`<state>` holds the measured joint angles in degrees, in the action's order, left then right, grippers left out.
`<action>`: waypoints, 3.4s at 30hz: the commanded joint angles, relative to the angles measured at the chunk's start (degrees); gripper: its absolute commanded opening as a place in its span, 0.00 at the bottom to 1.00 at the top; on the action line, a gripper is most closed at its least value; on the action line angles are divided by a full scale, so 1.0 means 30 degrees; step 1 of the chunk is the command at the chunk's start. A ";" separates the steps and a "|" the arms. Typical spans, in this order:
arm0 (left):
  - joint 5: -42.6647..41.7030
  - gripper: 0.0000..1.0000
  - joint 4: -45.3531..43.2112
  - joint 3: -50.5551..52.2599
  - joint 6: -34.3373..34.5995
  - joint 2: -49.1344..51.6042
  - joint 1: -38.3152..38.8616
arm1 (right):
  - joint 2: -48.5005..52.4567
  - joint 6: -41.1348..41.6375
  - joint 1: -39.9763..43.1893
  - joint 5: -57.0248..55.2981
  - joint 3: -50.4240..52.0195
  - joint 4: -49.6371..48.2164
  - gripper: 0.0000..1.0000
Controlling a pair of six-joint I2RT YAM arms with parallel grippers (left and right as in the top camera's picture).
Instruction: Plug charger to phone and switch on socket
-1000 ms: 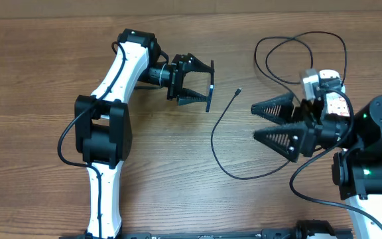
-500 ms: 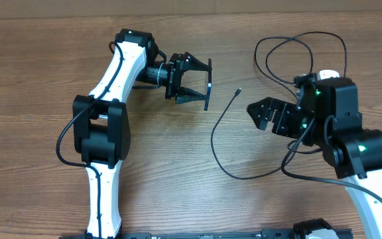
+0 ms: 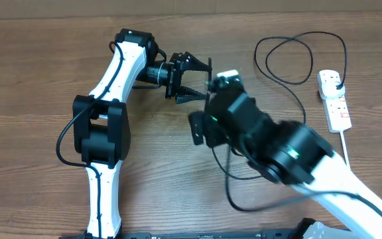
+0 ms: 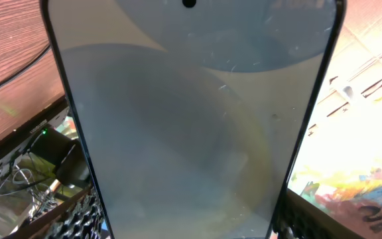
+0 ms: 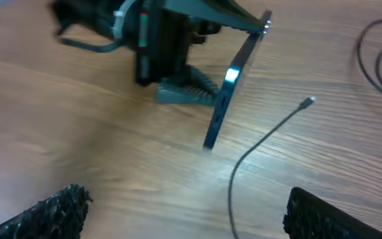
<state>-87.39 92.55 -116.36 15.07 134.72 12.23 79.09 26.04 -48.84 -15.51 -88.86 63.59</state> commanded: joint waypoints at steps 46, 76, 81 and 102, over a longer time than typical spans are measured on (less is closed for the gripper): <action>-0.1042 0.70 0.0634 -0.0444 0.0546 -0.0080 -0.0073 | 0.5093 0.4328 0.0663 -0.5734 -0.1370 -0.2288 0.37; -0.1056 0.71 0.0634 -0.0444 0.0561 -0.0080 -0.0073 | 0.5093 0.4335 0.0663 -0.5814 -0.1370 -0.2310 0.12; -0.1049 0.74 0.0641 -0.0444 0.0561 -0.0080 -0.0073 | 0.5093 0.4408 0.0663 -0.5523 -0.1370 -0.2310 0.10; -0.1035 1.00 0.0561 -0.0444 0.0627 -0.0080 -0.0073 | 0.4488 1.8615 0.0685 -0.7672 -0.1406 -0.2922 0.04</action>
<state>-89.03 94.30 -116.42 16.53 134.72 12.23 94.45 66.32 -46.92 -34.02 -91.24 55.51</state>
